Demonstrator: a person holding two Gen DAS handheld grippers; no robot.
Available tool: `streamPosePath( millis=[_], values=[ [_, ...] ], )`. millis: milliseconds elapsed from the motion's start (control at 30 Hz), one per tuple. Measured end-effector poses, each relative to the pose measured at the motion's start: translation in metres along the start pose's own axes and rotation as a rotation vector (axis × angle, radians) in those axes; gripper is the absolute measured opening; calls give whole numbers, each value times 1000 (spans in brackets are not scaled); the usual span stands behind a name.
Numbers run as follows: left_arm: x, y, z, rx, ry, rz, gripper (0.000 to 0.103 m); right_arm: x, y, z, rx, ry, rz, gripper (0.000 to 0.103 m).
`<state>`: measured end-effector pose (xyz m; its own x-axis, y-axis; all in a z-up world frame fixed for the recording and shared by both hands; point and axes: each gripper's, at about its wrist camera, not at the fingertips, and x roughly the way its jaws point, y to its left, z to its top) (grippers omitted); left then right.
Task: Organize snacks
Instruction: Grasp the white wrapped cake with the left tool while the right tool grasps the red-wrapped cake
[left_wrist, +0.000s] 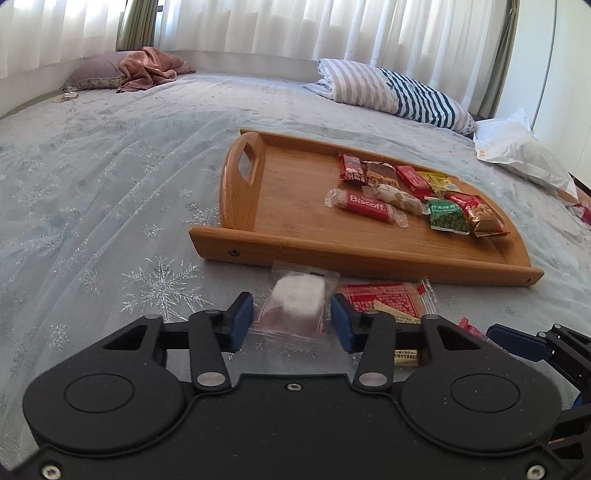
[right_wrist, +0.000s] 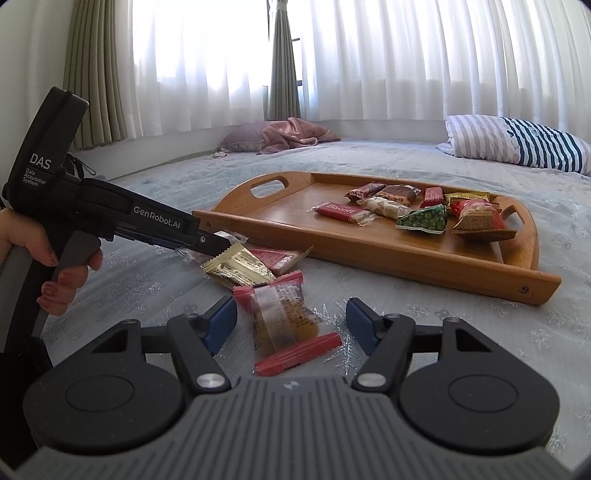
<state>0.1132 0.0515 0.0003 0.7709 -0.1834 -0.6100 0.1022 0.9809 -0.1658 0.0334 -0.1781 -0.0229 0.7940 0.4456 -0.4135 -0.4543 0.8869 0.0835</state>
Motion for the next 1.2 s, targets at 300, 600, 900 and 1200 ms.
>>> streamPosePath(
  millis=[300,600,900,1200],
  values=[
    [-14,-2,-1,-7,-18,9,37,-8,8,8,-34,-5,-22,37],
    [-36,-6,4,12,-59,23,35,-15,6,17,30,-19,-81,28],
    [-41,-9,9,12,-61,20,5,-24,0,28,61,-42,-157,28],
    [-37,-7,-4,61,-45,38,35,-26,-10,26,97,-44,-173,28]
  ],
)
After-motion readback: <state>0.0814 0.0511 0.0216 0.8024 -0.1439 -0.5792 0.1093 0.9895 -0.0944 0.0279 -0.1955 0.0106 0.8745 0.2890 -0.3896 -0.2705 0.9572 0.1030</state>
